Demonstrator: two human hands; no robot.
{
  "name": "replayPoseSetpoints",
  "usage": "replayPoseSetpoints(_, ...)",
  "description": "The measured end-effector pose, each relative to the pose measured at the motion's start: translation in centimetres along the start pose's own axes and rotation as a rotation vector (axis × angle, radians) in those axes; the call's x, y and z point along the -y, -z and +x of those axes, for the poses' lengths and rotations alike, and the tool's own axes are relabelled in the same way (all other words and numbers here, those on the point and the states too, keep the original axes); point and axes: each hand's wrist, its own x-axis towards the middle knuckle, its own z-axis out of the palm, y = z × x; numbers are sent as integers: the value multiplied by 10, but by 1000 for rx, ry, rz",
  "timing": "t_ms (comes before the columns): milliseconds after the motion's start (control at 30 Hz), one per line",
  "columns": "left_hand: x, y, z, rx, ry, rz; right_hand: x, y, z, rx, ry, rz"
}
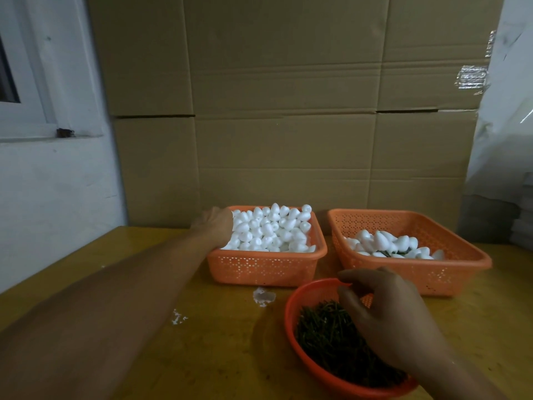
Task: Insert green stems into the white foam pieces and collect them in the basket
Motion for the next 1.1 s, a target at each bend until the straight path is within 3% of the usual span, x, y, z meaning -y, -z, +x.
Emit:
replayPoseSetpoints(200,-2,1,-2,-21,17,-17,0,0,0,-10,5,6)
replayPoseSetpoints(367,-2,4,-8,-127,-55,-38,0,-2,-1,-16,22,17)
replayPoseSetpoints(567,-6,10,-25,-269,-191,-442,0,-3,-1,-14,56,23)
replayPoseSetpoints(767,-21,13,-68,-464,-343,-698,2,-3,-3,-27,82,15)
replayPoseSetpoints(967,-43,21,-133,-432,-466,-1018,-1,-2,-4,0,88,26)
replayPoseSetpoints(1100,-52,21,-164,-300,-506,-1169,-6,-3,-2,48,81,20)
